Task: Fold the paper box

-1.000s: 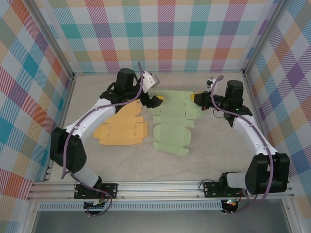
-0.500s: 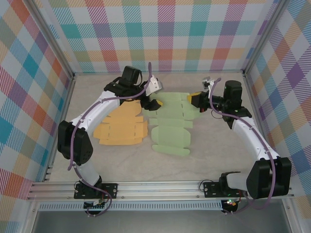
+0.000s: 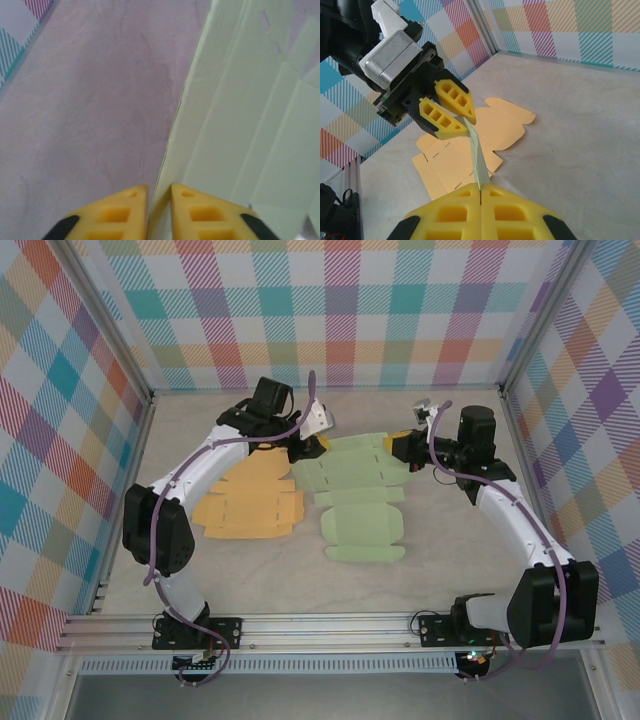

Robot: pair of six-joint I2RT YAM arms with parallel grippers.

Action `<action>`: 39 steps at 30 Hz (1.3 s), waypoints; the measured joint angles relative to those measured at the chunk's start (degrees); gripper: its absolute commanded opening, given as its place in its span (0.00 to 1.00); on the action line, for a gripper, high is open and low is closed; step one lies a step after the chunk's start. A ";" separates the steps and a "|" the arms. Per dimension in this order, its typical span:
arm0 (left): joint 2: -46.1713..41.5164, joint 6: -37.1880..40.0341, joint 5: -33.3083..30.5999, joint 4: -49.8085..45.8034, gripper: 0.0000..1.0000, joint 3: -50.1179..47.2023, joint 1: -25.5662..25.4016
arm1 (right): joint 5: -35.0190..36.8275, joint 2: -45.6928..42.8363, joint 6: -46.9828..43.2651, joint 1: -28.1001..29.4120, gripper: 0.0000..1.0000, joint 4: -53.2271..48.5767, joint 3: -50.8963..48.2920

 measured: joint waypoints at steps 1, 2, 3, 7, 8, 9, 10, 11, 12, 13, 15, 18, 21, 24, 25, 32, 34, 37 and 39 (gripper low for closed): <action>0.00 0.31 0.02 -0.11 0.05 0.00 0.00 | 0.07 0.04 -0.09 0.00 0.00 0.09 0.00; 0.00 0.50 0.04 -0.17 0.03 0.00 0.00 | 0.24 0.15 -0.13 0.00 0.00 0.22 0.00; 0.00 0.70 0.02 -0.22 0.02 0.00 0.00 | 0.48 0.24 -0.15 0.00 0.00 0.35 0.00; 0.00 0.98 0.02 -0.50 0.07 -0.02 0.00 | 0.92 0.37 -0.15 0.00 0.00 0.39 0.00; 0.00 1.01 0.00 -0.52 0.16 -0.02 0.00 | 0.94 0.37 -0.15 0.02 0.00 0.39 0.00; 0.00 1.14 -0.04 -0.52 0.29 -0.02 0.00 | 0.94 0.37 -0.15 0.00 0.00 0.42 0.00; 0.00 1.16 -0.37 -0.44 0.32 -0.02 0.00 | 0.90 0.37 -0.15 0.02 0.00 0.37 0.00; 0.00 1.09 -0.90 -0.37 0.33 -0.04 0.00 | 0.87 0.37 -0.15 0.02 0.00 0.37 0.00; 0.00 1.18 -1.44 -0.35 0.34 -0.07 0.02 | 0.87 0.37 -0.13 0.02 0.00 0.42 0.00; 0.00 1.18 -2.03 -0.35 0.35 -0.09 0.02 | 0.85 0.37 -0.13 0.02 0.00 0.39 0.00; 0.00 1.20 -2.86 -0.33 0.35 -0.15 0.02 | 0.83 0.37 -0.13 0.02 0.00 0.39 0.00; -0.02 1.27 -4.11 -0.15 0.34 -0.46 0.02 | 0.79 0.37 -0.13 0.02 0.00 0.39 0.00; -0.02 1.62 -5.03 -0.15 0.32 -0.87 0.07 | 0.63 0.37 -0.13 0.02 0.00 0.39 0.00; 0.00 2.32 -5.42 -0.15 0.09 -1.09 0.13 | 0.59 0.37 -0.13 0.07 0.00 0.39 0.00; 0.00 2.45 -5.40 -0.13 0.02 -1.22 0.13 | 0.66 0.37 -0.13 0.07 0.00 0.44 0.00; -0.76 1.46 -5.55 2.62 0.00 -4.57 0.00 | 4.31 0.35 0.37 0.33 0.06 0.37 -1.09; -2.16 0.92 -7.30 4.94 0.00 -7.45 -0.55 | 6.67 0.13 1.46 0.76 0.16 0.26 -2.21; -4.59 0.52 -11.47 7.85 0.00 -11.50 -2.19 | 11.50 -1.05 3.48 0.96 0.36 -0.98 -4.07; -6.34 0.26 -13.90 9.90 0.00 -13.88 -3.10 | 14.78 -2.01 5.22 0.76 0.52 -2.54 -5.05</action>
